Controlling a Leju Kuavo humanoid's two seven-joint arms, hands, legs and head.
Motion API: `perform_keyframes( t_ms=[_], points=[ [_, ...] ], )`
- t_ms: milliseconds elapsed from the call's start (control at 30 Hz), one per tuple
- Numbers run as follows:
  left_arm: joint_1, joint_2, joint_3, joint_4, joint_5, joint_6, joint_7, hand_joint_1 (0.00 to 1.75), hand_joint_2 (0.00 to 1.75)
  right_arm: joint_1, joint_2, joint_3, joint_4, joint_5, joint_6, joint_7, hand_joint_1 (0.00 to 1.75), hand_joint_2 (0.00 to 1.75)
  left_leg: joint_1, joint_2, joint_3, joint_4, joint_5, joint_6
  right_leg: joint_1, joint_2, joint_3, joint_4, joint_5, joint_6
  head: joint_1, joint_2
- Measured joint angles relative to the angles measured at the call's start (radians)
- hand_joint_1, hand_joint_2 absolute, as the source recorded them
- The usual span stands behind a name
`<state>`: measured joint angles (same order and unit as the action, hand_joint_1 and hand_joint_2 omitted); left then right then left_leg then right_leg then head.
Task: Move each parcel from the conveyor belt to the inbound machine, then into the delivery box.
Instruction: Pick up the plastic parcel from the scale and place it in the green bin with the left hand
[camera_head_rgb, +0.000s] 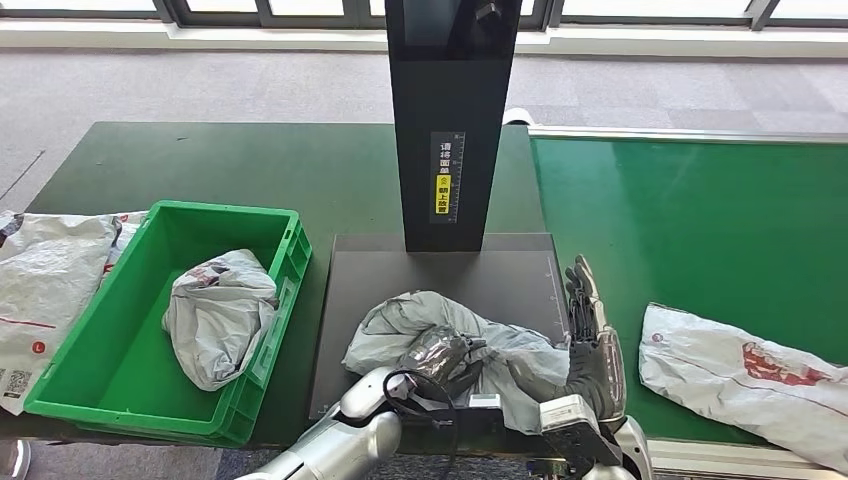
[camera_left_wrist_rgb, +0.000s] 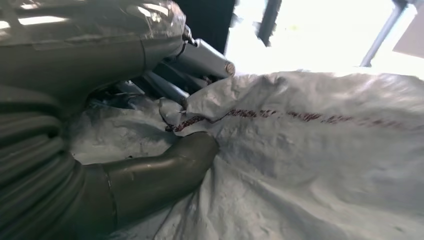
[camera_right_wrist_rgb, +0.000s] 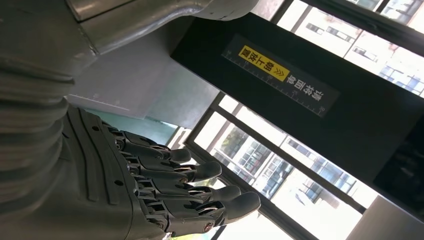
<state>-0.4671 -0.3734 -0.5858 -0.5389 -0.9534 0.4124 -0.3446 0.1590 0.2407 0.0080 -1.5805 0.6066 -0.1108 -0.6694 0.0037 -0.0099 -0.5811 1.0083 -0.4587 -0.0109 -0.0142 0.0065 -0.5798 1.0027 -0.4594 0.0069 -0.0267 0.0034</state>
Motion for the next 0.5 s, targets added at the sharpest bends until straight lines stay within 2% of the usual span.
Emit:
perform_keyframes(
  t_ms=[133, 333, 500],
  points=[
    [0.070, 0.018, 0.078, -0.145, 0.007, 0.069, -0.048, 1.75, 1.75, 0.014, 0.000, 0.000, -0.001, -0.003, -0.005, -0.005, 0.00, 1.75, 0.000, 0.000, -0.001, 0.000, 0.000, 0.000, 0.000, 0.000, -0.001, 0.000, 0.000, 0.000, 0.000, 0.000],
    [0.216, 0.054, 0.211, -0.546, 0.012, 0.210, -0.094, 1.75, 1.75, 0.040, 0.000, -0.003, -0.011, -0.011, -0.009, -0.015, 0.00, 1.75, 0.000, 0.001, -0.002, 0.000, 0.000, 0.000, 0.000, 0.001, -0.002, 0.000, -0.001, 0.000, 0.000, 0.000],
    [0.313, 0.067, 0.316, -0.819, 0.097, 0.285, -0.212, 1.75, 1.75, 0.062, 0.000, -0.007, -0.029, -0.023, -0.017, -0.022, 0.00, 1.75, 0.000, 0.000, -0.002, 0.000, -0.001, 0.000, 0.000, 0.000, -0.003, 0.000, -0.001, 0.000, 0.000, 0.000]
  ],
)
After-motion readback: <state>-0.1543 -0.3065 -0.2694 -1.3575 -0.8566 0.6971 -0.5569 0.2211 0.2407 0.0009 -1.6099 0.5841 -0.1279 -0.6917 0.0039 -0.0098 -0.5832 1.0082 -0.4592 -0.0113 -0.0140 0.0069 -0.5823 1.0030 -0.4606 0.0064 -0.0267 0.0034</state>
